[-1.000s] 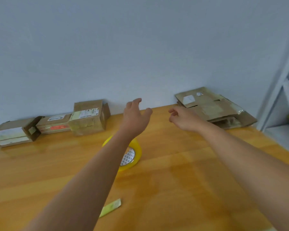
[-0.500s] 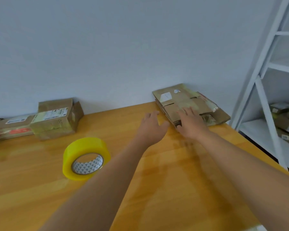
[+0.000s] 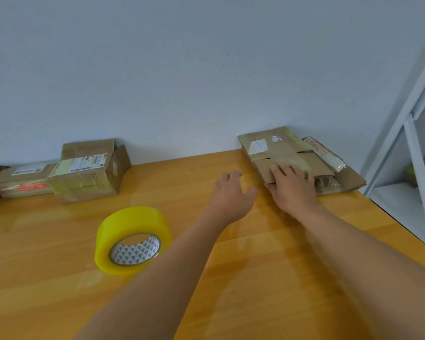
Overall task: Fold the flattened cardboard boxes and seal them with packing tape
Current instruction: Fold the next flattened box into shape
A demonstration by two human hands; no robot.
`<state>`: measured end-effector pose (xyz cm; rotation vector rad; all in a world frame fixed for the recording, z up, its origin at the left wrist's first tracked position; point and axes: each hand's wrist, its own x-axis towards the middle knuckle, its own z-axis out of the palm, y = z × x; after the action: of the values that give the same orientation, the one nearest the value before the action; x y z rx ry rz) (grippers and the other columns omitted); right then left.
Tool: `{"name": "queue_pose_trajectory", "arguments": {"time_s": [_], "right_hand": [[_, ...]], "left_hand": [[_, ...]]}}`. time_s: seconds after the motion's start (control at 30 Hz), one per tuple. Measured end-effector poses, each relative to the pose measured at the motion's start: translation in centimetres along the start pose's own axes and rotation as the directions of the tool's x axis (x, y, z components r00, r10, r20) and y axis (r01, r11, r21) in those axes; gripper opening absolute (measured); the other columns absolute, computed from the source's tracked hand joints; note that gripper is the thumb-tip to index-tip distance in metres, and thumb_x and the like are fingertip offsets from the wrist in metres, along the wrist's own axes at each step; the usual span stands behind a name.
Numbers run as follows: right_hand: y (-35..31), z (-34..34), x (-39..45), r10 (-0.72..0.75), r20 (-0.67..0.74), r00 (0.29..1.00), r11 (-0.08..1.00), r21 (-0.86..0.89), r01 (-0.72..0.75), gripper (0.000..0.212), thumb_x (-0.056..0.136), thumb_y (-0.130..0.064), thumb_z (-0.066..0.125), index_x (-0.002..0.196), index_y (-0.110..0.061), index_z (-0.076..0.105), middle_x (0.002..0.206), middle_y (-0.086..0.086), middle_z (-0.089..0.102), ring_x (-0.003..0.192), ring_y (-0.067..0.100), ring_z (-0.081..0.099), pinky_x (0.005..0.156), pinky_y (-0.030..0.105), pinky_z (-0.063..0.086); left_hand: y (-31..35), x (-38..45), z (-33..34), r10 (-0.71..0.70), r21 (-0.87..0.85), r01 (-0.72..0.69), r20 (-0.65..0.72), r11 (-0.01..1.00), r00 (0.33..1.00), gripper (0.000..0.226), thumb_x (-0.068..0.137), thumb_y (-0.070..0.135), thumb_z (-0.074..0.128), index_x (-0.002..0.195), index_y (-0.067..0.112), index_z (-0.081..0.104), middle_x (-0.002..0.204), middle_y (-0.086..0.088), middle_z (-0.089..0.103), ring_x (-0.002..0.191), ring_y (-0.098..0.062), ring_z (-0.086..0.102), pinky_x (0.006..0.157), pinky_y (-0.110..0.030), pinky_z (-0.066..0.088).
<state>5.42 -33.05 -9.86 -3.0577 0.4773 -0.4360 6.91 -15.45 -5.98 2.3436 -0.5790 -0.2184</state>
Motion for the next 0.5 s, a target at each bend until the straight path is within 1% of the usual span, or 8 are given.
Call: {"name": "queue_pose_trajectory", "arguments": {"time_s": [0.07, 0.1, 0.17, 0.23, 0.3, 0.4, 0.5], "right_hand": [[-0.3, -0.6, -0.1, 0.002, -0.017, 1.000, 1.000, 0.020, -0.002, 0.048, 0.100, -0.046, 0.043, 0.144, -0.026, 0.038, 0.152, -0.003, 0.037, 0.141, 0.025, 0.031, 0.113, 0.056, 0.021], [-0.5, -0.9, -0.2, 0.005, -0.030, 1.000, 1.000, 0.028, -0.005, 0.046, 0.101, -0.043, 0.044, 0.144, -0.026, 0.038, 0.152, -0.003, 0.038, 0.141, 0.025, 0.031, 0.113, 0.056, 0.020], [-0.8, -1.6, -0.4, 0.007, -0.056, 0.998, 0.999, 0.036, -0.005, 0.045, 0.101, -0.031, 0.046, 0.145, -0.024, 0.039, 0.151, -0.002, 0.040, 0.142, 0.024, 0.030, 0.114, 0.058, 0.017], [-1.0, -2.3, -0.7, 0.000, -0.080, 0.997, 0.999, 0.042, 0.003, 0.049, 0.099, -0.020, 0.049, 0.147, -0.023, 0.040, 0.152, -0.002, 0.040, 0.143, 0.023, 0.029, 0.116, 0.060, 0.014], [-1.2, -2.9, -1.2, -0.006, -0.107, 0.994, 0.999, 0.048, 0.012, 0.054, 0.096, -0.014, 0.052, 0.148, -0.022, 0.040, 0.152, -0.001, 0.041, 0.144, 0.023, 0.029, 0.116, 0.061, 0.011], [-1.3, -3.6, -2.0, -0.010, -0.186, 0.982, 0.998, 0.058, 0.021, 0.054, 0.095, -0.010, 0.054, 0.147, -0.021, 0.043, 0.151, 0.001, 0.044, 0.144, 0.024, 0.032, 0.116, 0.062, 0.014], [-1.6, -4.2, -2.7, -0.021, -0.287, 0.958, 0.995, 0.092, 0.050, 0.053, 0.093, -0.005, 0.056, 0.144, -0.019, 0.049, 0.148, 0.003, 0.049, 0.141, 0.027, 0.038, 0.115, 0.063, 0.018]], "left_hand": [[0.0, -0.3, 0.0, 0.006, -0.002, -0.006, 0.000, 1.000, 1.000, 0.061, 0.099, 0.037, 0.047, 0.153, 0.017, 0.028, 0.155, -0.004, 0.026, 0.144, -0.025, 0.024, 0.114, -0.042, 0.031], [0.1, -0.4, -0.1, 0.008, -0.002, -0.008, -0.002, 1.000, 1.000, 0.061, 0.099, 0.037, 0.047, 0.153, 0.017, 0.028, 0.156, -0.004, 0.026, 0.144, -0.025, 0.024, 0.114, -0.042, 0.031], [0.3, -0.8, -0.3, 0.013, -0.007, -0.013, -0.004, 1.000, 1.000, 0.061, 0.099, 0.037, 0.047, 0.153, 0.017, 0.027, 0.156, -0.004, 0.026, 0.144, -0.025, 0.025, 0.114, -0.043, 0.031], [0.5, -1.3, -0.6, 0.022, -0.012, -0.022, -0.005, 1.000, 1.000, 0.061, 0.099, 0.037, 0.047, 0.153, 0.017, 0.027, 0.156, -0.003, 0.025, 0.144, -0.025, 0.025, 0.114, -0.043, 0.032], [0.7, -1.9, -1.1, 0.034, -0.026, -0.035, -0.013, 0.999, 0.999, 0.060, 0.099, 0.036, 0.047, 0.153, 0.017, 0.027, 0.156, -0.003, 0.026, 0.143, -0.025, 0.025, 0.114, -0.043, 0.032], [0.9, -3.1, -2.1, 0.065, -0.064, -0.067, -0.036, 0.996, 0.997, 0.058, 0.099, 0.034, 0.048, 0.152, 0.018, 0.029, 0.155, -0.001, 0.027, 0.143, -0.023, 0.026, 0.114, -0.044, 0.032], [0.9, -4.3, -3.1, 0.116, -0.082, -0.121, -0.064, 0.989, 0.991, 0.056, 0.099, 0.032, 0.048, 0.151, 0.019, 0.031, 0.154, 0.000, 0.030, 0.142, -0.020, 0.030, 0.113, -0.039, 0.032]]}}
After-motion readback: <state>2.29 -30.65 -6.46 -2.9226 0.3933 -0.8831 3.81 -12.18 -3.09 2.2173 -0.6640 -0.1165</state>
